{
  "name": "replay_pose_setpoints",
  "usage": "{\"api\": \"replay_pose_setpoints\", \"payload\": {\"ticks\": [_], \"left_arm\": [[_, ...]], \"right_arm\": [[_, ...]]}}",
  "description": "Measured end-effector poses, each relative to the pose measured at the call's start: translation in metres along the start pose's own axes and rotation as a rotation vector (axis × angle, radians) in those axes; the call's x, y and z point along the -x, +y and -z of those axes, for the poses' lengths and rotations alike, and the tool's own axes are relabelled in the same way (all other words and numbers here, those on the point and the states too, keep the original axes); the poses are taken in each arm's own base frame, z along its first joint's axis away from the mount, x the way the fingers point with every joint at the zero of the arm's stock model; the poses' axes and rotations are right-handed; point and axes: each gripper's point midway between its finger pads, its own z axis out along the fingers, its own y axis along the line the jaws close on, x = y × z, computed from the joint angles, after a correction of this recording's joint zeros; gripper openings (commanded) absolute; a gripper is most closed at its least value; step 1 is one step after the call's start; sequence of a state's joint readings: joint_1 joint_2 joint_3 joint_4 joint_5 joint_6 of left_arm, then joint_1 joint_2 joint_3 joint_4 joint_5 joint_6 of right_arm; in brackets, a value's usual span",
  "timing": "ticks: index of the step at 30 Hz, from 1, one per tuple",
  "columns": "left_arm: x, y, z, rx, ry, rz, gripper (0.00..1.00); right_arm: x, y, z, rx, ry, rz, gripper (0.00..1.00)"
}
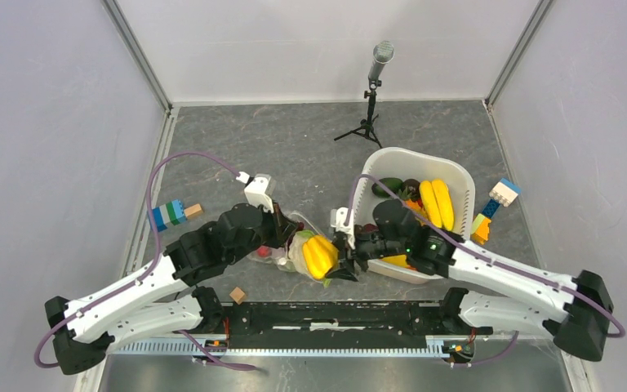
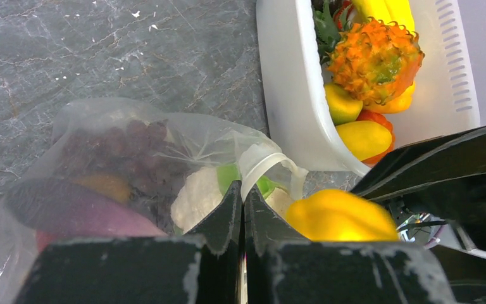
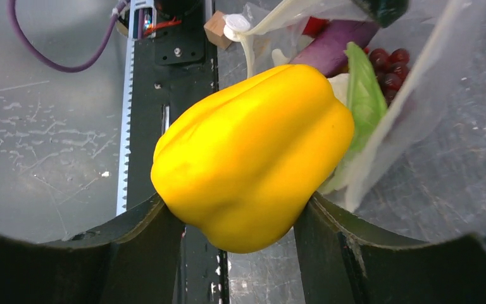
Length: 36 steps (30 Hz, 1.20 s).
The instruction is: Place the food in the zip-top bag and seal the zipper
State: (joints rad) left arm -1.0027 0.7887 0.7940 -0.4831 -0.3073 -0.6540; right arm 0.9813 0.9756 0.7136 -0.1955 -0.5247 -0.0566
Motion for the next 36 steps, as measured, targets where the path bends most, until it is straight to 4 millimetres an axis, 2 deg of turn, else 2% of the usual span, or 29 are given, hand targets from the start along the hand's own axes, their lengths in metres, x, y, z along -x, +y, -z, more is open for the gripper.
{"api": "replay_pose_setpoints", "payload": {"ticks": [5,9,14,20,24,29,36], "left_arm": [[-0.001,-0.002,0.002,-0.010,0.017,-0.003,0.02],[-0.006,-0.004,0.005,-0.020,0.050,-0.008,0.02],[-0.002,-0.008,0.007,-0.039,0.054,-0.006,0.02],[-0.006,-0.010,0.009,-0.051,0.085,-0.010,0.02],[-0.004,-0.014,0.014,-0.059,0.096,-0.012,0.02],[0.002,-0.021,0.019,-0.084,0.096,-0.008,0.02],[0.002,-0.020,0.024,-0.091,0.092,-0.008,0.02]], "right_arm": [[-0.014,0.001,-0.030,0.009,0.073,-0.031,0.29],[-0.003,-0.018,-0.046,-0.076,0.084,-0.049,0.30],[0.007,-0.038,-0.061,-0.152,0.106,-0.069,0.32],[0.003,-0.062,-0.060,-0.287,0.134,-0.067,0.34],[0.016,-0.075,-0.053,-0.364,0.062,-0.031,0.36],[0.029,-0.076,-0.052,-0.346,-0.016,0.031,0.41],[0.020,-0.058,-0.058,-0.176,0.010,0.161,0.45]]}}
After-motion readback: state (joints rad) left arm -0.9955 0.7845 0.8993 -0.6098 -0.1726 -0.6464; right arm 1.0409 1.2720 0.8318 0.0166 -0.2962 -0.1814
